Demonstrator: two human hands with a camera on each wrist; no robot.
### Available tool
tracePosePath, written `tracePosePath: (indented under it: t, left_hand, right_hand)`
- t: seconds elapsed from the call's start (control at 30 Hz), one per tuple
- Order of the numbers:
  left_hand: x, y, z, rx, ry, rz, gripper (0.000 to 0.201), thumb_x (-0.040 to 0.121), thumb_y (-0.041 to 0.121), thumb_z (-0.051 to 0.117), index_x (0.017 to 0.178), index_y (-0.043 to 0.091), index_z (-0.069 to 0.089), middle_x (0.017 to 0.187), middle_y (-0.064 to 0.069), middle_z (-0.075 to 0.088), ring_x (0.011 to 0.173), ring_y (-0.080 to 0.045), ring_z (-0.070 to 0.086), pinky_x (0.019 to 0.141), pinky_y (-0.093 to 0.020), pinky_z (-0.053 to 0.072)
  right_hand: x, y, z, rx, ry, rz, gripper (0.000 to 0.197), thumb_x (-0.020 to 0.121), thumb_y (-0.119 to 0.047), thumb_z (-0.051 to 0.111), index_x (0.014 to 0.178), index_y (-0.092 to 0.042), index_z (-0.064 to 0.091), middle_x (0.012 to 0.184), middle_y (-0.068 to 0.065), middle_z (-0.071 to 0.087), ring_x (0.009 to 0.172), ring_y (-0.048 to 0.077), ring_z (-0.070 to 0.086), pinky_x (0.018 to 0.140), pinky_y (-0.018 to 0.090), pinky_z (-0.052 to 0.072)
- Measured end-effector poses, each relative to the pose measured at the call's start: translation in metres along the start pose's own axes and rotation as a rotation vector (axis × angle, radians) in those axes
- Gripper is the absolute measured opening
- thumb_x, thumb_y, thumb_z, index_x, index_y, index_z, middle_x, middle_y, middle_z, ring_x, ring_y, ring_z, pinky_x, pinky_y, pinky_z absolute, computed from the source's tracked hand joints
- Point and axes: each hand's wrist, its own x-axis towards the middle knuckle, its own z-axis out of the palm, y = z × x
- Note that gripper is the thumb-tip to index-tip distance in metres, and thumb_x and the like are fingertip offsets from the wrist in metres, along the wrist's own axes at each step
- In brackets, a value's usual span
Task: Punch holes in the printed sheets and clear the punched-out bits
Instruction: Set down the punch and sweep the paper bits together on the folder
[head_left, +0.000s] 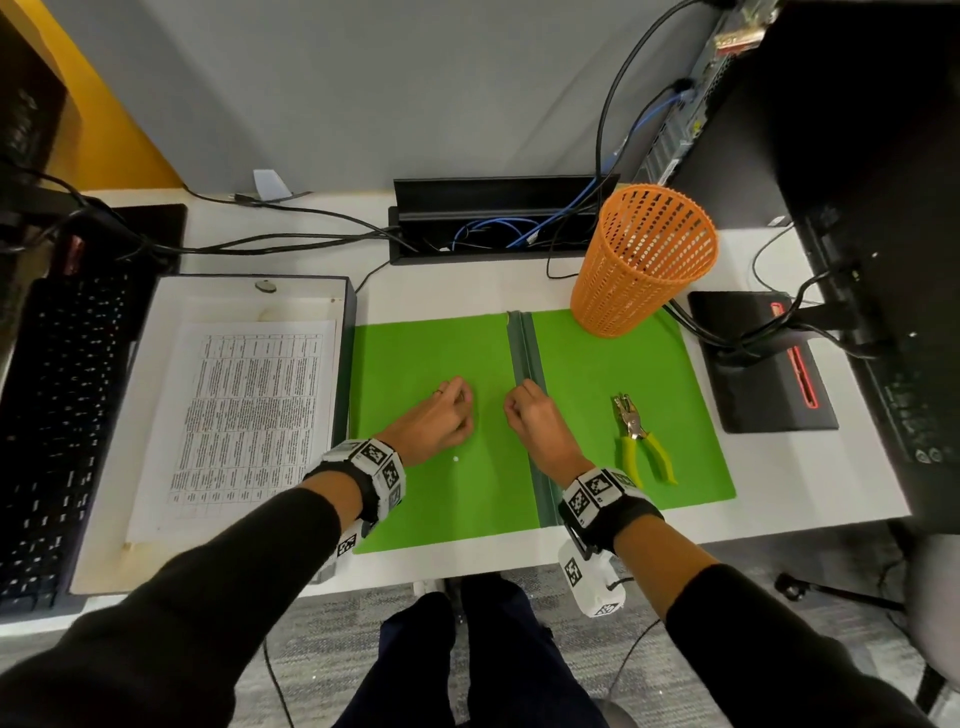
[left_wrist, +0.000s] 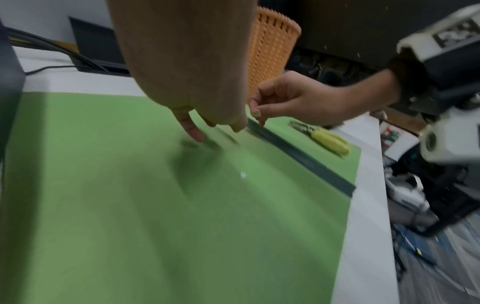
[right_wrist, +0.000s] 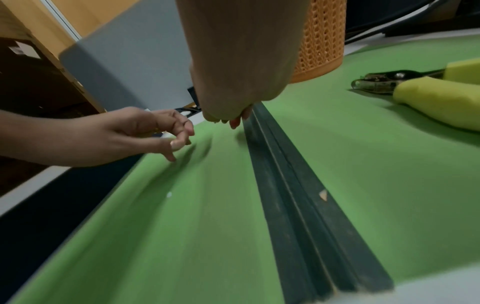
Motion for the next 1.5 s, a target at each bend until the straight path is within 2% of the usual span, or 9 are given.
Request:
tracePosePath:
  t: [0.17, 0.43, 0.6, 0.77, 0.9, 1.1, 1.2, 1.33, 1.5]
  left_hand:
    - [0.041, 0.009, -0.058, -0.185, 0.195, -0.054, 0.007, 0.092, 0.005, 0.043, 0.09, 0.007, 0.049, 0.096, -0.005, 0.048, 0.089, -0.018, 0.046, 0.085, -0.034, 0.044]
    - [0.153, 0.072, -0.153, -0.181, 0.399, 0.149, 0.011, 0.096, 0.01, 0.046, 0.089, 0.004, 0.052, 0.092, -0.01, 0.051, 0.084, -0.019, 0.045, 0.077, -0.027, 0.037]
    - [0.207, 0.105, -0.154, -0.146, 0.332, 0.193, 0.007, 0.091, 0.01, 0.051, 0.088, 0.005, 0.054, 0.09, -0.009, 0.053, 0.083, -0.019, 0.047, 0.076, -0.034, 0.041]
    - [0.229, 0.114, -0.144, -0.094, 0.272, 0.166, 0.006, 0.084, 0.006, 0.056, 0.079, 0.005, 0.056, 0.082, -0.01, 0.059, 0.077, -0.017, 0.049, 0.073, -0.037, 0.045]
    - [0.236, 0.111, -0.141, -0.078, 0.263, 0.094, 0.013, 0.077, 0.005, 0.065, 0.075, 0.012, 0.054, 0.078, -0.002, 0.058, 0.074, -0.02, 0.057, 0.07, -0.043, 0.05]
    - [0.237, 0.108, -0.147, -0.081, 0.306, 0.046, 0.026, 0.072, 0.006, 0.075, 0.078, 0.014, 0.052, 0.075, 0.001, 0.06, 0.069, -0.015, 0.061, 0.068, -0.038, 0.055]
    - [0.237, 0.107, -0.146, -0.098, 0.32, 0.062, 0.019, 0.079, 0.004, 0.069, 0.086, 0.014, 0.055, 0.077, -0.001, 0.064, 0.076, -0.015, 0.062, 0.073, -0.038, 0.055]
    - [0.24, 0.106, -0.141, -0.086, 0.341, 0.1, 0.009, 0.087, 0.007, 0.06, 0.093, 0.014, 0.059, 0.081, -0.003, 0.067, 0.08, -0.018, 0.062, 0.076, -0.042, 0.054]
    - [0.24, 0.106, -0.137, -0.044, 0.367, 0.142, 0.016, 0.082, 0.006, 0.063, 0.094, 0.016, 0.057, 0.096, 0.001, 0.063, 0.09, -0.018, 0.061, 0.079, -0.042, 0.052]
  right_hand:
    - [0.023, -0.024, -0.045, 0.077, 0.131, -0.052, 0.007, 0.088, 0.003, 0.05, 0.09, 0.004, 0.056, 0.09, 0.02, 0.053, 0.076, 0.028, 0.052, 0.066, 0.037, 0.042]
    - [0.062, 0.003, -0.184, 0.136, 0.592, 0.086, 0.005, 0.09, -0.003, 0.05, 0.086, -0.002, 0.053, 0.087, 0.004, 0.045, 0.075, 0.011, 0.04, 0.065, 0.015, 0.031]
    - [0.076, 0.047, -0.226, 0.025, 0.467, 0.18, 0.003, 0.083, -0.003, 0.058, 0.083, -0.003, 0.061, 0.083, 0.005, 0.053, 0.068, 0.013, 0.046, 0.06, 0.009, 0.034]
    - [0.085, 0.067, -0.232, -0.002, 0.38, 0.201, 0.007, 0.07, -0.002, 0.063, 0.064, -0.002, 0.059, 0.062, 0.015, 0.062, 0.055, 0.017, 0.048, 0.055, 0.029, 0.038]
    - [0.087, 0.071, -0.231, 0.046, 0.35, 0.179, 0.016, 0.066, 0.0, 0.07, 0.059, -0.009, 0.059, 0.055, 0.003, 0.057, 0.048, 0.008, 0.045, 0.049, 0.008, 0.036]
    - [0.09, 0.073, -0.228, 0.056, 0.33, 0.205, 0.011, 0.065, 0.0, 0.076, 0.067, -0.007, 0.067, 0.064, 0.0, 0.063, 0.054, -0.004, 0.049, 0.055, 0.0, 0.038]
    - [0.091, 0.073, -0.228, 0.026, 0.31, 0.199, 0.006, 0.071, -0.002, 0.072, 0.074, -0.007, 0.072, 0.072, 0.007, 0.07, 0.059, 0.005, 0.056, 0.064, 0.008, 0.045]
    - [0.091, 0.078, -0.225, -0.016, 0.341, 0.246, 0.016, 0.081, -0.004, 0.06, 0.086, -0.016, 0.07, 0.074, 0.004, 0.072, 0.071, 0.02, 0.065, 0.079, 0.046, 0.051]
    - [0.086, 0.076, -0.227, 0.05, 0.399, 0.261, 0.023, 0.073, -0.01, 0.071, 0.08, -0.026, 0.056, 0.062, -0.009, 0.065, 0.065, 0.011, 0.066, 0.08, 0.042, 0.051]
